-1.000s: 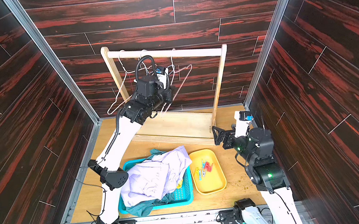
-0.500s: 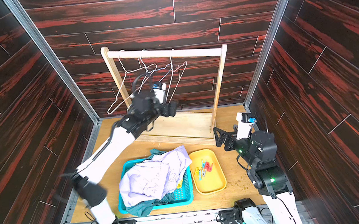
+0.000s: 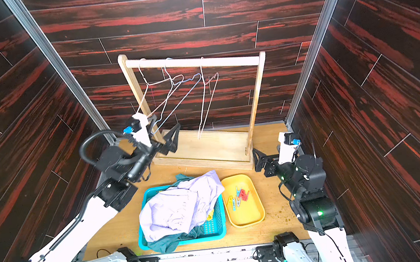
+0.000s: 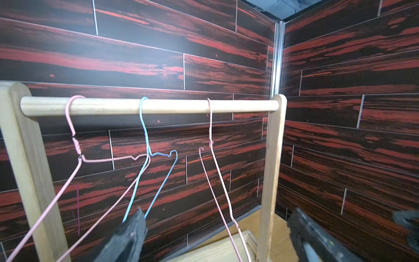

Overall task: Remove the clothespins securing shorts to the hanger
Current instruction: Place the hanger on the clothesline, then reset both arms

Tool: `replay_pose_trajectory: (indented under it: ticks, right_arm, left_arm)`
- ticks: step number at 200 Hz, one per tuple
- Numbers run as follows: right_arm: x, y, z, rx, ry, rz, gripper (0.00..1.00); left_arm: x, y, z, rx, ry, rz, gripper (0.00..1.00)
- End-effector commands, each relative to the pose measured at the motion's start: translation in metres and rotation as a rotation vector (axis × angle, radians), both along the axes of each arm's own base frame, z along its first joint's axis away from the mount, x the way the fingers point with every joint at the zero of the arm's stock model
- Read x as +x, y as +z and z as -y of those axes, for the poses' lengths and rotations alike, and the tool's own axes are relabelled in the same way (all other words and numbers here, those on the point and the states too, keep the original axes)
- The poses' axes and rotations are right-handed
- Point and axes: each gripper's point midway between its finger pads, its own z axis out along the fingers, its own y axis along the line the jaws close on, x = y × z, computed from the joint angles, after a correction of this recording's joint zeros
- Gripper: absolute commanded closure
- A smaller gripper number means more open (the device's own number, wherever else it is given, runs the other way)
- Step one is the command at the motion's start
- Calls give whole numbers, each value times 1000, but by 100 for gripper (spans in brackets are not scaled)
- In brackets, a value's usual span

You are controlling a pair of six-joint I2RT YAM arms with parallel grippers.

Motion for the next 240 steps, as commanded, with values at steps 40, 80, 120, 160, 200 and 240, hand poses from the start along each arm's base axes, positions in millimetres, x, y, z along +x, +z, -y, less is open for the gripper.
replay_pose_trajectory:
  ticks: [40,80,120,160,200,240]
  right_arm:
    - [31,-42,13,-105,-94,19,2]
    - [54,-84,24,-200,-172,98,2]
    - [75,-145,42,-316,-295,163,2]
    - [86,-187,61,-303,-430,195,1]
    - [92,-228,55,-374,-420,244,2]
    - [102,-249,83,-203,-379,158,1]
  left_arm:
    - [-25,-45,-69,15,254,2,0]
    - [-20,-103,-118,7,514,-103,0]
    - [-7,-169,-148,15,747,-107,0]
    - [-3,-238,-216,31,1039,-185,1]
    - [-9,-292,-277,60,1183,-255,3]
    - [22,-341,-275,19,1018,-408,2]
